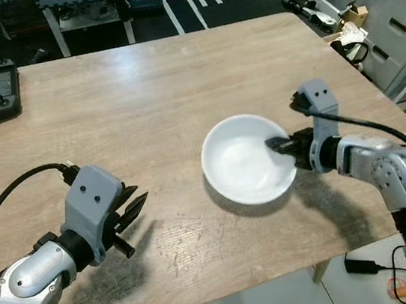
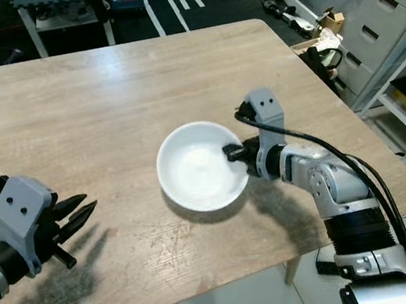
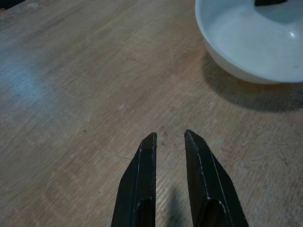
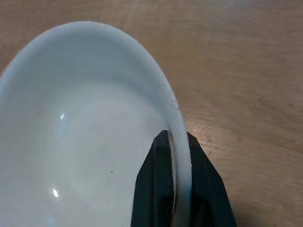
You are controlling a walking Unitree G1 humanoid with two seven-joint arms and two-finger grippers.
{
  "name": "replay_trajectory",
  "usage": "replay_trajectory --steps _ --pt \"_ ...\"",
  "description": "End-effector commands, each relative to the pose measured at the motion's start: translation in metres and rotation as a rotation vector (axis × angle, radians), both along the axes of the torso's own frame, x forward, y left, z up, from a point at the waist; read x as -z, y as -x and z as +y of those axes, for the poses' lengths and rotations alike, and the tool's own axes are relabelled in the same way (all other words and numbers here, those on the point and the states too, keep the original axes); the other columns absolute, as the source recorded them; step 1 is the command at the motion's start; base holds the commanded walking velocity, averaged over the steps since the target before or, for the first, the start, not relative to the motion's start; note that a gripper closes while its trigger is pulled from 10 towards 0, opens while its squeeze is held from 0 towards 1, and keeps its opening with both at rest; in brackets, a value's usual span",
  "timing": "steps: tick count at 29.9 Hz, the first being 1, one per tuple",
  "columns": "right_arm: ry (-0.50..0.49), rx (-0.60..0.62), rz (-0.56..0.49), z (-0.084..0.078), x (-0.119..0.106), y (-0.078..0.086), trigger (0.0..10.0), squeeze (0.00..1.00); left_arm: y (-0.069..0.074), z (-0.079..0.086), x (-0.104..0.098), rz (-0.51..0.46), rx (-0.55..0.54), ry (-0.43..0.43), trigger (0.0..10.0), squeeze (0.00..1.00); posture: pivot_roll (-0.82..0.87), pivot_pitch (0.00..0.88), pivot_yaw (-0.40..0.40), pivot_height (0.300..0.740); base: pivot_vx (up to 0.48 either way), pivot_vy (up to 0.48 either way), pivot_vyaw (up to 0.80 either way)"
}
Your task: Setting the table
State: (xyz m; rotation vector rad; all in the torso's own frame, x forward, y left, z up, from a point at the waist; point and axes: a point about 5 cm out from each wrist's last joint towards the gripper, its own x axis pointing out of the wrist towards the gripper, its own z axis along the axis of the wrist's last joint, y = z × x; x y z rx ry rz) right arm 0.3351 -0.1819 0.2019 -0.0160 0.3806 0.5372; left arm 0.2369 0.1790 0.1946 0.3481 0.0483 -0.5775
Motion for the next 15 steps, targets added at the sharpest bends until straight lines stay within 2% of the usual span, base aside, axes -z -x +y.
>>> replay_trajectory --steps 1,2,5,7,11,12,13,15 --pt "0.028 -0.004 0.054 -0.002 0.012 0.005 10.0 0.75 0.001 -0.001 0.005 0.016 0.012 -0.005 10.0 0.0 0.09 0.108 0.038 0.74 0.0 0.0 0.0" --pt "0.019 -0.009 0.056 -0.001 0.012 0.006 10.0 1.0 0.0 -0.001 0.005 0.017 0.011 -0.005 10.0 0.0 0.09 0.106 0.038 0.74 0.0 0.0 0.0" --pt "-0.016 -0.042 0.051 0.002 0.01 0.009 10.0 1.0 0.0 -0.002 0.006 0.018 0.011 -0.006 10.0 0.0 0.09 0.104 0.039 0.74 0.0 0.0 0.0" --pt "-0.082 -0.061 0.037 0.007 0.003 0.011 10.0 1.0 0.0 -0.002 0.007 0.019 0.012 -0.006 10.0 0.0 0.1 0.098 0.041 0.74 0.0 0.0 0.0" --pt "-0.149 -0.035 0.009 0.006 -0.006 0.007 10.0 1.0 -0.001 -0.002 0.007 0.018 0.013 -0.006 10.0 0.0 0.1 0.094 0.042 0.74 0.0 0.0 0.0" --pt "-0.204 -0.012 -0.001 0.003 -0.011 0.005 10.0 0.0 -0.001 -0.002 0.007 0.017 0.013 -0.005 10.0 0.0 0.1 0.093 0.041 0.74 0.0 0.0 0.0" --pt "-0.276 0.003 -0.036 -0.003 -0.02 0.003 10.0 0.0 -0.001 -0.002 0.007 0.016 0.014 -0.005 10.0 0.0 0.1 0.091 0.042 0.74 0.0 0.0 0.0" --pt "-0.321 0.002 -0.052 -0.006 -0.025 0.004 10.0 0.0 -0.001 -0.002 0.007 0.017 0.015 -0.005 10.0 0.0 0.1 0.09 0.044 0.74 0.0 0.0 0.0"
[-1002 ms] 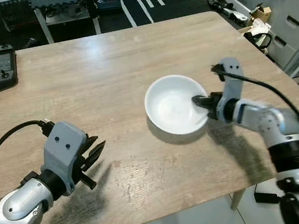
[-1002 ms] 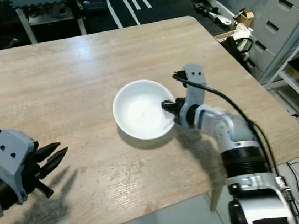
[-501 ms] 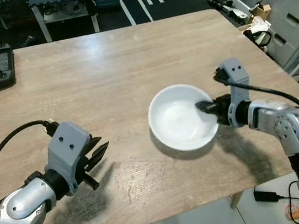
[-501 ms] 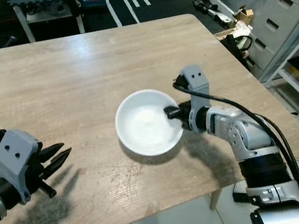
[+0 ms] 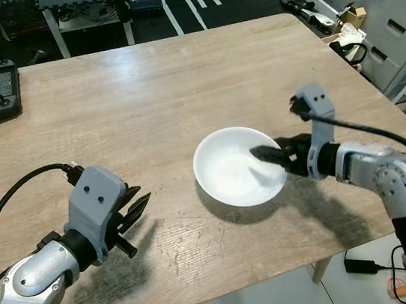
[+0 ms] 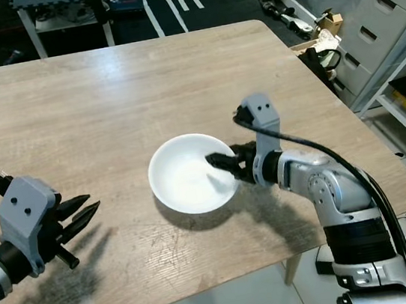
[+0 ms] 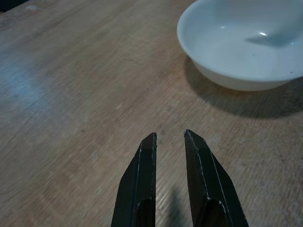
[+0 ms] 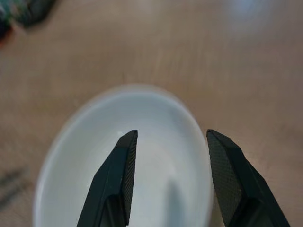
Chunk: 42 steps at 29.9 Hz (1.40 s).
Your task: Setting the table
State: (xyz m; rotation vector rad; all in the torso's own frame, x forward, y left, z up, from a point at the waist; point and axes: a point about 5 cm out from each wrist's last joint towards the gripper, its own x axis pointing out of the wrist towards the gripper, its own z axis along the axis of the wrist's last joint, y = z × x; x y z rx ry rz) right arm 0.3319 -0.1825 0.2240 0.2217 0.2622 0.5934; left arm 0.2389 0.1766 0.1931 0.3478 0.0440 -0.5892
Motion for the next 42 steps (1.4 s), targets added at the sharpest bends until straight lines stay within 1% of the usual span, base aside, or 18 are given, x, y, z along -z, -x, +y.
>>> replay_trajectory --steps 1,6,9,11,12,13,15,17,18,20,21,22,24,25,27,32,37,42 --pt "-0.074 0.015 -0.014 -0.008 -0.006 0.002 10.0 0.0 0.001 0.001 0.005 0.02 0.004 -0.007 10.0 0.0 0.1 0.089 0.045 0.74 0.0 0.0 0.0" --pt "-0.09 0.061 -0.068 -0.017 -0.011 0.007 10.0 0.0 0.001 0.0 0.005 0.021 0.011 -0.008 10.0 0.0 0.09 0.087 0.053 0.74 0.0 0.0 0.0" --pt "-0.063 0.111 -0.111 -0.022 -0.012 0.011 10.0 0.0 0.0 -0.001 0.004 0.018 0.018 -0.008 10.0 0.0 0.09 0.085 0.059 0.74 0.0 0.0 0.0" --pt "-0.017 0.211 -0.203 -0.027 -0.017 0.011 10.0 0.0 -0.002 -0.001 0.003 0.011 0.014 -0.009 10.0 0.0 0.09 0.086 0.065 0.74 0.0 0.0 0.0" --pt "0.024 0.293 -0.286 -0.031 -0.021 0.01 10.0 0.0 -0.003 -0.001 0.003 0.004 0.004 -0.009 10.0 0.0 0.09 0.086 0.065 0.74 0.0 0.0 0.0" --pt "0.024 0.293 -0.286 -0.031 -0.021 0.01 10.0 0.0 -0.003 -0.001 0.003 0.004 0.004 -0.009 10.0 0.0 0.09 0.086 0.065 0.74 0.0 0.0 0.0" --pt "0.036 0.416 -0.391 -0.034 -0.026 0.012 10.0 0.0 -0.007 -0.002 0.002 -0.014 -0.02 -0.004 10.0 0.0 0.09 0.086 0.068 0.74 0.0 0.0 0.0" --pt "0.076 0.589 -0.517 -0.032 -0.028 0.021 10.0 0.0 -0.013 -0.008 -0.003 -0.055 -0.056 0.028 10.0 0.0 0.08 0.088 0.076 0.74 0.0 0.0 0.0" --pt "0.076 0.589 -0.517 -0.032 -0.028 0.021 10.0 0.0 -0.013 -0.008 -0.003 -0.055 -0.056 0.028 10.0 0.0 0.08 0.088 0.076 0.74 0.0 0.0 0.0" --pt "0.13 0.671 -0.615 -0.025 -0.03 0.03 10.0 0.0 -0.016 -0.012 -0.007 -0.078 -0.07 0.058 10.0 0.0 0.09 0.088 0.079 0.74 0.0 0.0 0.0" --pt "0.13 0.671 -0.615 -0.025 -0.03 0.03 10.0 0.0 -0.016 -0.012 -0.007 -0.078 -0.07 0.058 10.0 0.0 0.09 0.088 0.079 0.74 0.0 0.0 0.0" --pt "0.095 0.71 -0.622 -0.019 -0.029 0.034 10.0 0.0 -0.016 -0.016 -0.009 -0.085 -0.064 0.074 10.0 0.0 0.08 0.086 0.089 0.74 0.0 0.0 0.0" --pt "0.088 0.769 -0.603 -0.007 -0.02 0.038 10.0 0.0 -0.014 -0.023 -0.011 -0.091 -0.057 0.105 10.0 0.0 0.07 0.084 0.093 0.74 0.0 0.0 0.0" --pt "0.102 0.772 -0.585 0.001 -0.014 0.039 10.0 0.0 -0.013 -0.026 -0.01 -0.098 -0.065 0.122 10.0 0.0 0.07 0.083 0.097 0.74 0.0 0.0 0.0" --pt "0.093 0.775 -0.572 0.006 -0.007 0.039 10.0 0.0 -0.015 -0.028 -0.01 -0.107 -0.086 0.139 10.0 0.0 0.07 0.081 0.099 0.74 0.0 0.0 0.0" --pt "0.133 0.8 -0.578 0.005 0.005 0.04 10.0 0.0 -0.02 -0.031 -0.01 -0.148 -0.165 0.167 10.0 0.0 0.06 0.077 0.092 0.74 0.0 0.0 0.0" --pt "0.177 0.829 -0.567 -0.006 0.008 0.038 10.0 0.0 -0.021 -0.035 -0.01 -0.161 -0.185 0.178 10.0 0.0 0.06 0.076 0.086 0.74 0.0 0.0 0.0" --pt "0.175 0.844 -0.559 -0.006 0.01 0.037 10.0 0.0 -0.022 -0.037 -0.01 -0.163 -0.195 0.184 10.0 0.0 0.06 0.074 0.085 0.74 0.0 0.0 0.0"
